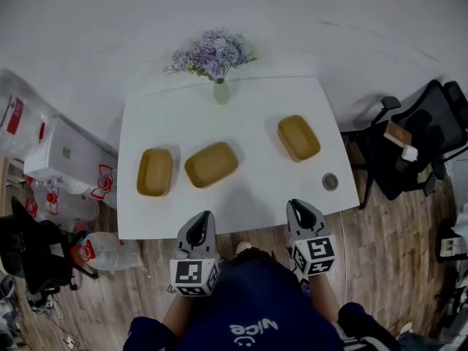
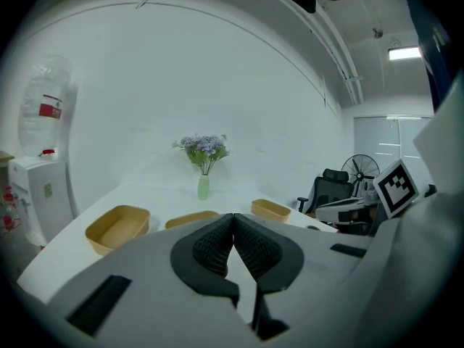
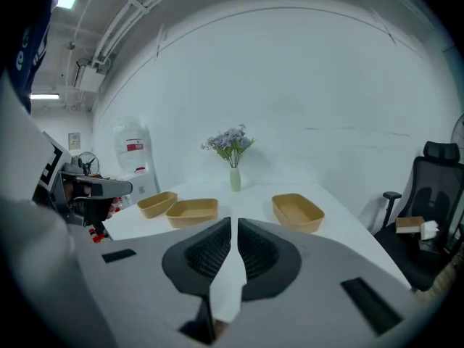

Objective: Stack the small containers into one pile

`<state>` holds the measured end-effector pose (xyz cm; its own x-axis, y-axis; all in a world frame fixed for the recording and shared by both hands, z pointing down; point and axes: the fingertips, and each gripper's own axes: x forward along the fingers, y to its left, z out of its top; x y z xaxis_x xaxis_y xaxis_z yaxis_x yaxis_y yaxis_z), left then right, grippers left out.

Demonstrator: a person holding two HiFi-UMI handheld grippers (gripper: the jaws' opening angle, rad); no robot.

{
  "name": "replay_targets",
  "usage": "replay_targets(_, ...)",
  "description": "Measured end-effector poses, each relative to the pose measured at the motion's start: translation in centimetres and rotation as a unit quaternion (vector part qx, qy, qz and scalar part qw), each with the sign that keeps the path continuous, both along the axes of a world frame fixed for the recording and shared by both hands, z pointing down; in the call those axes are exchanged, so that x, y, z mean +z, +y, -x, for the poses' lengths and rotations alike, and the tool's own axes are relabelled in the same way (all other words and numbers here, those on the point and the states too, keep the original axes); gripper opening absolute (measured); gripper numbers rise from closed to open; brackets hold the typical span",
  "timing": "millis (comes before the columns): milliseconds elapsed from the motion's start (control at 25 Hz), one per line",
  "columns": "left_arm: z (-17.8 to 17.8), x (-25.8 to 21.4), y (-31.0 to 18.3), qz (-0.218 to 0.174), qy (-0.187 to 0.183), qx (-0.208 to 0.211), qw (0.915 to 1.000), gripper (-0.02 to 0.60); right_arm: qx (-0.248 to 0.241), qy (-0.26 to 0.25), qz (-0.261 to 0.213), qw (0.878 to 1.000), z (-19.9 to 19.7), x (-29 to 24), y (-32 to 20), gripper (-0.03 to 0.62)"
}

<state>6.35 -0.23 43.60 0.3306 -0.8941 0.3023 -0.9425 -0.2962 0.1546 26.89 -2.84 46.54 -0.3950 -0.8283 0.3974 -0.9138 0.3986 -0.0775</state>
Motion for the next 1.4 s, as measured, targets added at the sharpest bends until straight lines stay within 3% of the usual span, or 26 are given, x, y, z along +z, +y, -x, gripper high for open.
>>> replay_targets(320, -1.7, 0.5, -1.8, 0.009, -0.001, 0.017, 0.9998, 0.018, 0.016, -0.001, 0.007, 1.0, -1.3, 0.2, -2.1, 0.057)
replay_targets(880, 2.3, -0.6, -6.5, 0.001, 0.012, 0.024, 0.9996, 0.018, 0.059, 0.019, 0.015, 0.998, -1.5, -1.2, -7.3, 0.06)
replay_targets(960, 2.7, -0.5, -6.8, 0.001, 0.013, 0.024, 0.9996, 0.018, 0.053, 0.025, 0.022, 0.998, -1.5, -1.2, -8.5, 0.086)
replay_targets(1000, 2.9, -0.4, -6.9, 0.002, 0.013, 0.024, 0.9996, 0.018, 0.049, 0.026, 0.027, 0.998, -1.5, -1.1, -9.1, 0.146)
replay_targets(1040, 3.2, -0.3, -6.9, 0.003, 0.012, 0.024, 0.9996, 0.018, 0.046, 0.026, 0.031, 0.998, -1.5, -1.1, -9.8, 0.166)
replay_targets(1400, 5.5, 0.0, -7.5, 0.013, -0.003, 0.009, 0.9999, 0.018, 0.001, 0.067, 0.043, 0.997, -1.5, -1.1, -16.9, 0.166)
